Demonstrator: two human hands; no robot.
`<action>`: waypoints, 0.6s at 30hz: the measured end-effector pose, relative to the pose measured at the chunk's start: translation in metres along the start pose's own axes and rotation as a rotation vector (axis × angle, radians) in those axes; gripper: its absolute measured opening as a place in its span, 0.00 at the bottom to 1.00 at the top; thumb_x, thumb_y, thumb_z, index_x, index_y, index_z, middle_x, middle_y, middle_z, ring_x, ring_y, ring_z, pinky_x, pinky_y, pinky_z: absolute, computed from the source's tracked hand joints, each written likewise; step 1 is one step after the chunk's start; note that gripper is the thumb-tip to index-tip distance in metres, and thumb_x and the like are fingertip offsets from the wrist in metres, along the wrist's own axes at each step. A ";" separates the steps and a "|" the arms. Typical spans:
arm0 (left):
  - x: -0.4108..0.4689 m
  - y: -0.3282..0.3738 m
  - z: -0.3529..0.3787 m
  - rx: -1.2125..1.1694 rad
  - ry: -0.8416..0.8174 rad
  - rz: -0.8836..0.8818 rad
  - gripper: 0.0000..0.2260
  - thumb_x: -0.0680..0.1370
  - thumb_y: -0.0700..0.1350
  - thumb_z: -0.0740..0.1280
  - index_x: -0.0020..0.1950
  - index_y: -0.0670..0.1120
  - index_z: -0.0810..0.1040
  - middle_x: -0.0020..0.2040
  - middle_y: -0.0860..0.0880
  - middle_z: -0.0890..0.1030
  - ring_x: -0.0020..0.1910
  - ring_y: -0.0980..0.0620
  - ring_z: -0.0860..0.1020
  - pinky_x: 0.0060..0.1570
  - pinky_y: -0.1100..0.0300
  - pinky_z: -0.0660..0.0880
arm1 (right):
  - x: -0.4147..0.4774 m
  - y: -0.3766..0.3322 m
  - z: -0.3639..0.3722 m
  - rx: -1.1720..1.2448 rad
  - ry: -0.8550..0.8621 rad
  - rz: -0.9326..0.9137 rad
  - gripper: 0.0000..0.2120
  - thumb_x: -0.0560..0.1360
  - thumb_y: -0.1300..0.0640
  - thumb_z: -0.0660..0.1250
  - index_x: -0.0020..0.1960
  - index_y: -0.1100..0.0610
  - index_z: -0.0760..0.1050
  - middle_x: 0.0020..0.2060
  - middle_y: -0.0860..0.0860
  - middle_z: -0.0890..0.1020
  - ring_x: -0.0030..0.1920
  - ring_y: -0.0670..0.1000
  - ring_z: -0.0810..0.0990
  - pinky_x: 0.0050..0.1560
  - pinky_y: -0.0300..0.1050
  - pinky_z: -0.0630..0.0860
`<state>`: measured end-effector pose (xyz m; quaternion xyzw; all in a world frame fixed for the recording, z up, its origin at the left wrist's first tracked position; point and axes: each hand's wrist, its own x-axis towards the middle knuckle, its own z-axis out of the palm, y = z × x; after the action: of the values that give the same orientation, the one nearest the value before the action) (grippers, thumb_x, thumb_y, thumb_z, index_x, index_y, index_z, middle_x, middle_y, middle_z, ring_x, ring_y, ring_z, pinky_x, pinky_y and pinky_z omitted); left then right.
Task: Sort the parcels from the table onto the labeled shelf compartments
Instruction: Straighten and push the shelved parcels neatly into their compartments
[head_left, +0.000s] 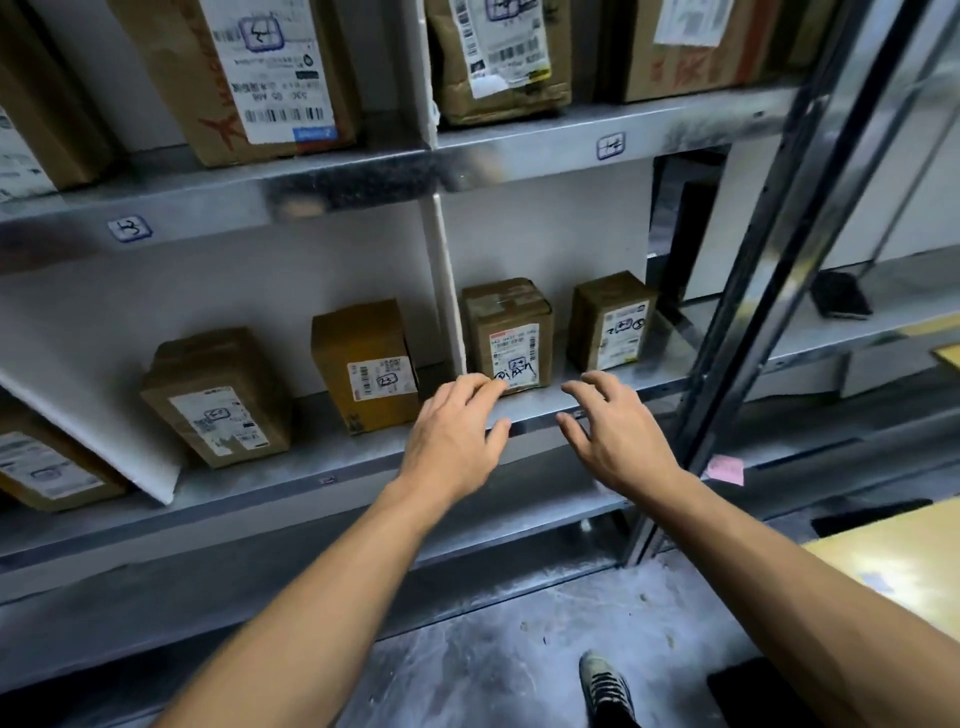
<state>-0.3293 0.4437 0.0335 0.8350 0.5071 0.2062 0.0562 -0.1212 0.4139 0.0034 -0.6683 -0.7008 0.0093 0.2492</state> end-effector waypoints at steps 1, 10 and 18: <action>0.010 0.004 0.004 0.002 0.002 0.010 0.21 0.80 0.52 0.62 0.74 0.52 0.67 0.69 0.52 0.70 0.67 0.52 0.67 0.69 0.53 0.65 | 0.007 0.009 -0.002 -0.003 0.008 0.004 0.19 0.79 0.48 0.67 0.66 0.56 0.75 0.63 0.58 0.76 0.59 0.62 0.77 0.56 0.59 0.77; 0.110 0.032 0.022 0.037 0.058 -0.024 0.21 0.80 0.51 0.62 0.73 0.51 0.68 0.70 0.50 0.70 0.68 0.49 0.66 0.69 0.53 0.63 | 0.097 0.090 -0.016 -0.046 0.002 0.008 0.19 0.79 0.48 0.67 0.66 0.55 0.75 0.64 0.58 0.75 0.60 0.64 0.75 0.55 0.61 0.78; 0.169 0.060 0.061 0.010 -0.014 -0.090 0.21 0.80 0.52 0.62 0.73 0.52 0.69 0.71 0.47 0.70 0.66 0.42 0.71 0.68 0.49 0.67 | 0.156 0.154 -0.018 -0.041 -0.076 0.025 0.22 0.77 0.51 0.69 0.69 0.55 0.74 0.67 0.62 0.72 0.64 0.68 0.71 0.63 0.63 0.74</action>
<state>-0.1876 0.5691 0.0452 0.8130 0.5448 0.1950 0.0648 0.0318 0.5718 0.0181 -0.6813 -0.7014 0.0236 0.2084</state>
